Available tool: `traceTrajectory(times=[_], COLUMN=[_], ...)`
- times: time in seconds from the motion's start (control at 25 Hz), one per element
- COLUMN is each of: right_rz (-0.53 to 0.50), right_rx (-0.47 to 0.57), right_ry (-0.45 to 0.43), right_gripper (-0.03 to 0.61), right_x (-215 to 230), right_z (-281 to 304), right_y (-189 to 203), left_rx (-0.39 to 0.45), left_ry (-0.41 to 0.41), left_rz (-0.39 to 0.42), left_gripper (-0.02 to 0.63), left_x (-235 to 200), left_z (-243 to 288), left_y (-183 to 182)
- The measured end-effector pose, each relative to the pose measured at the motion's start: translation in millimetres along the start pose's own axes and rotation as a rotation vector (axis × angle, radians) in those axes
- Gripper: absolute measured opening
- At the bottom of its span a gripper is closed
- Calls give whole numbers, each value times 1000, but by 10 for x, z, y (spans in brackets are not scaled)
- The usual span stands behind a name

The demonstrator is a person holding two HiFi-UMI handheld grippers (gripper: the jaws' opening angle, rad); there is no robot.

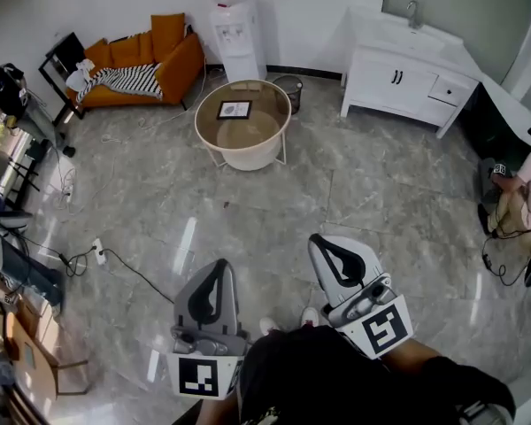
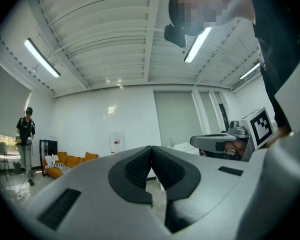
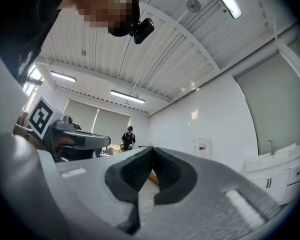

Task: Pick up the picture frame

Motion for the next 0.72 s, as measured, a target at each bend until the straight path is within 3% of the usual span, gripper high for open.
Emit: traceTrajectory(times=[0.4, 0.72], right_rz=[34, 27], right_rx=[-11, 4], right_ry=[-48, -40], right_gripper=[-3, -3], right_x=[279, 452], right_z=[-161, 114], right_y=[218, 304], left_rx=[-16, 9], left_ry=[-54, -51], left_rz=[47, 42], left_gripper=[12, 14], left_x=[280, 77], left_z=[127, 406], left_y=[121, 225])
Point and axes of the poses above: the fingertips, and each gripper's own axes: z forward along the fingers, x to its right, y out of its underside, the point moved 8 cm from there along -z, backward along the fingers, and after that the axes turned 3 degrees about -x, right-handed, at the moved point
